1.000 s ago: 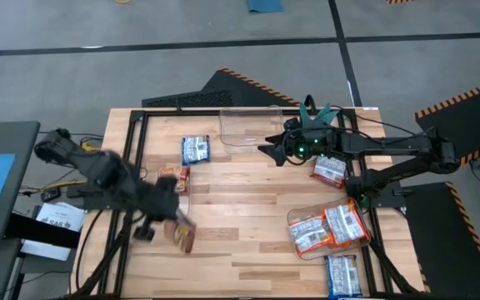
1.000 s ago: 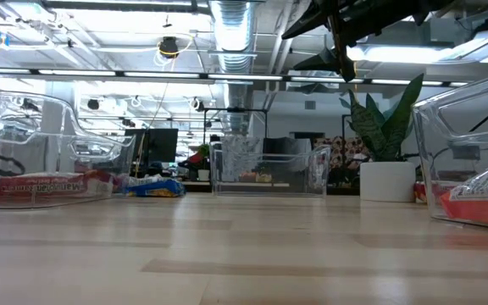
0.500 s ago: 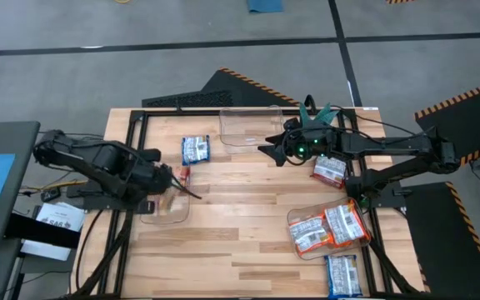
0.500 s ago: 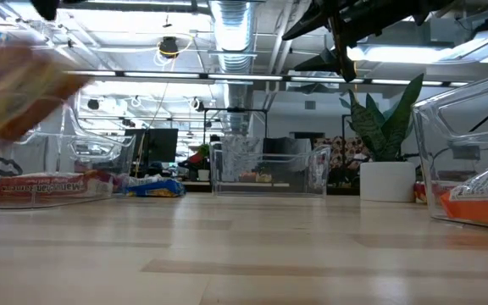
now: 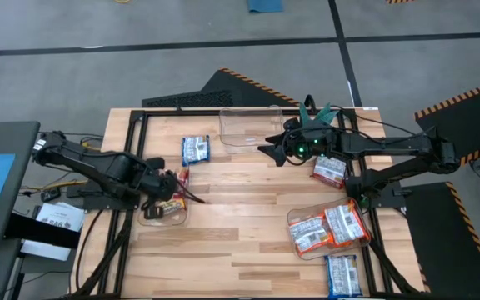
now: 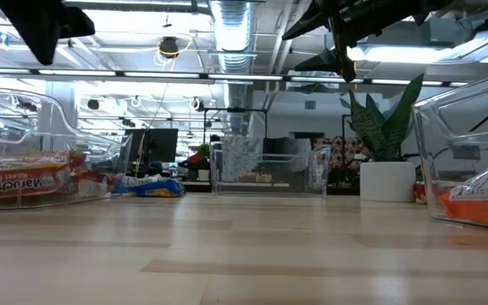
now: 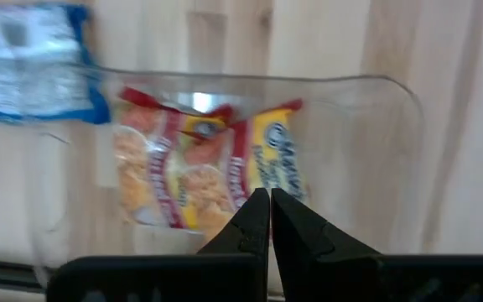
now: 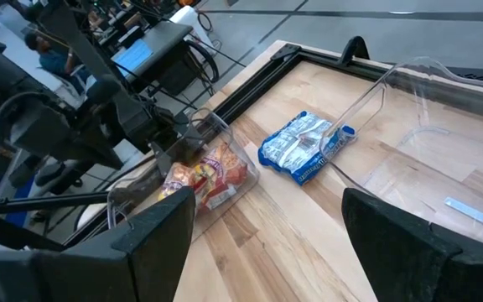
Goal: Sort Maruchan noodles
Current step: Put the red noodle pack into the bottom left transparent bin
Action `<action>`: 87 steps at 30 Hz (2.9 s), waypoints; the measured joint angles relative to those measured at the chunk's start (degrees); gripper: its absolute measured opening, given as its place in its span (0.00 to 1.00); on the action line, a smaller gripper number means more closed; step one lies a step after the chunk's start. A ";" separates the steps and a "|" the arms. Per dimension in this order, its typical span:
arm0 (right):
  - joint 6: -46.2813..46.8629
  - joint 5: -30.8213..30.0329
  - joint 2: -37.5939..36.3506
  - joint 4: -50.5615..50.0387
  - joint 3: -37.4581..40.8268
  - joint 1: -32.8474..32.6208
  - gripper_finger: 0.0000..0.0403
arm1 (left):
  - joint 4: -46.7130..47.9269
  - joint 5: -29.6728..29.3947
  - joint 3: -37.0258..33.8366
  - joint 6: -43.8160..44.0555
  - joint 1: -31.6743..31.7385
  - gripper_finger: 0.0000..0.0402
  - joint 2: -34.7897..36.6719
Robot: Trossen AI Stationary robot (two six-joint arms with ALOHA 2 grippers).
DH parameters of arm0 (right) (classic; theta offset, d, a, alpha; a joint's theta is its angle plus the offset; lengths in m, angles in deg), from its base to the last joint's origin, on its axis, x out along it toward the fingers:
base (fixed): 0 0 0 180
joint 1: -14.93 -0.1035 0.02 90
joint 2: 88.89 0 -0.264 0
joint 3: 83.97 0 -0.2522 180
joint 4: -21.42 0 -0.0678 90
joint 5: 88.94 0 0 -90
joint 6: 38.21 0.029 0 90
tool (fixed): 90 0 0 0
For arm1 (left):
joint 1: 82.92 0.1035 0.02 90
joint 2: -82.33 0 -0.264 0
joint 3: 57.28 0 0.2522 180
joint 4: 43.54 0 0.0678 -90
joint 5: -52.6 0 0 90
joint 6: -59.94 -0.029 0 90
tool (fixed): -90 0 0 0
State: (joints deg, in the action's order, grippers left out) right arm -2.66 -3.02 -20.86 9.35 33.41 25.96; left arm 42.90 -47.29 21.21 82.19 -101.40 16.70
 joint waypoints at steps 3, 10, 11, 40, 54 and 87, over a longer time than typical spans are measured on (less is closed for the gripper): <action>0.00 -0.02 0.00 0.04 0.00 0.00 0.81 | -0.30 -7.19 -0.64 -1.44 0.93 0.00 0.08; 0.55 -0.16 0.00 0.04 0.00 0.00 0.81 | -5.56 -8.94 -13.24 9.77 8.57 0.00 0.11; 0.57 -0.17 0.00 0.02 0.00 0.00 0.81 | -6.44 -8.80 -15.35 11.95 9.19 0.00 0.09; 5.91 5.44 -9.10 -26.06 -2.53 -2.04 0.81 | -21.97 -12.22 -9.45 9.17 9.92 0.00 11.64; 33.54 -14.39 7.48 -67.75 -0.46 -10.71 0.81 | -40.13 -25.51 -8.79 -0.45 9.94 0.00 25.17; 34.22 -12.98 13.91 -70.31 -5.83 -18.38 0.05 | -41.07 -21.28 -8.85 -1.67 9.94 0.00 24.55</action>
State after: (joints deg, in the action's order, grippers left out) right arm 31.56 -16.00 -6.95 -60.95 27.59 7.58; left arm 1.83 -68.57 12.35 80.53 -91.46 41.25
